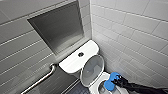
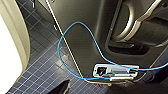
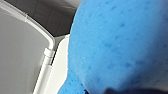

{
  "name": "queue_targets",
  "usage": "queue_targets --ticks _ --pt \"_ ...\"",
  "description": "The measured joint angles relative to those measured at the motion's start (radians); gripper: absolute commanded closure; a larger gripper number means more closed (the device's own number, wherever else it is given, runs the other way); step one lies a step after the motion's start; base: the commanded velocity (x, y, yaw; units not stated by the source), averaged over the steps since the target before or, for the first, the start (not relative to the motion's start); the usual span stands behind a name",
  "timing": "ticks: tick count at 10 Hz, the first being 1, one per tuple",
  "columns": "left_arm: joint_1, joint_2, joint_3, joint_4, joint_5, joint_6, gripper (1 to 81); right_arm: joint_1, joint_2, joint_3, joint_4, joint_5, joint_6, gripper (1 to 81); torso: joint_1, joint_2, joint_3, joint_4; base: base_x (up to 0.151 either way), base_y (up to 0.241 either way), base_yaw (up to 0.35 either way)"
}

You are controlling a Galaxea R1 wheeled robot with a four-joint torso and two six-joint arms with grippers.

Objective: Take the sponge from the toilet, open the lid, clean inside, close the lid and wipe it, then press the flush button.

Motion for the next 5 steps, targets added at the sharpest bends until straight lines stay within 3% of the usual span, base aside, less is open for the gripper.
queue_targets --ticks 2,5 --pt "0.000 -0.001 0.000 0.000 0.000 0.000 1.0 -0.080 -0.075 0.054 0.004 0.101 0.004 81.1 0.000 0.000 0.000 0.000 0.000 0.000 0.000" --pt "0.000 -0.001 0.000 0.000 0.000 0.000 1.0 -0.141 -0.117 0.102 0.018 0.181 0.020 81.1 0.000 0.000 0.000 0.000 0.000 0.000 0.000"
